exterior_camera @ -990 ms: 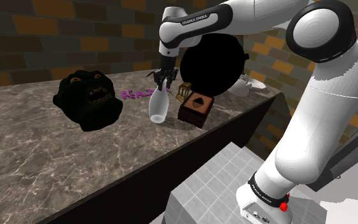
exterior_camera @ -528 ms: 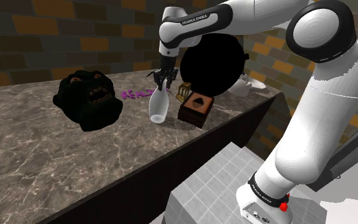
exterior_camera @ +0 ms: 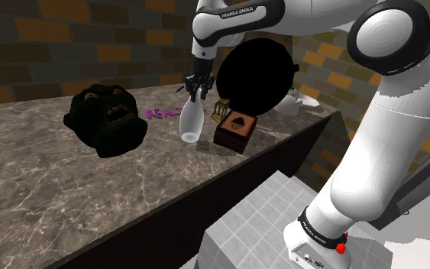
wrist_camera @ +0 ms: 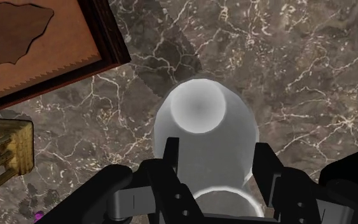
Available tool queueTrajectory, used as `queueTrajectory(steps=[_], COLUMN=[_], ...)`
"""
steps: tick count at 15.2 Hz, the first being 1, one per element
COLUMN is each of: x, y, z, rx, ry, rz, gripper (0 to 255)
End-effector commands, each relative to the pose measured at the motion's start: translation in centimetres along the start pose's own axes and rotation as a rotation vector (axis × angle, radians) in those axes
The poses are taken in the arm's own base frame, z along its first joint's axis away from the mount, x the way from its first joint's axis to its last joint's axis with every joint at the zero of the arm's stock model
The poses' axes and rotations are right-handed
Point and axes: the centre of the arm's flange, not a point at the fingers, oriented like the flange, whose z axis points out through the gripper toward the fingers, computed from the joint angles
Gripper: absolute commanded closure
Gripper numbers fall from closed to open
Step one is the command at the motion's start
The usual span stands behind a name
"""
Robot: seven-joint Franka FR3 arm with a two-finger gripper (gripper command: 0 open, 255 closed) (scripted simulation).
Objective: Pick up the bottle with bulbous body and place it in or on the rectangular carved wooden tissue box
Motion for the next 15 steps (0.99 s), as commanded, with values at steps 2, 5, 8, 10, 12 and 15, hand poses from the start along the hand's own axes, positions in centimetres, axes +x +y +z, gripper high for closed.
queueTrajectory(steps=[2, 5, 8, 10, 12, 15], x=[-0.1, -0.2, -0.2, -0.3, -0.3, -0.3], y=[0.0, -0.1, -0.1, -0.1, -0.1, -0.1], z=[-1.6, -3.2, -4.8, -5.8, -6.9, -8.5], rx=[0.000, 0.000, 0.000, 0.000, 0.000, 0.000], ry=[0.000, 0.000, 0.000, 0.000, 0.000, 0.000], rz=[0.000, 0.000, 0.000, 0.000, 0.000, 0.000], gripper=[255, 255, 255, 255, 255, 255])
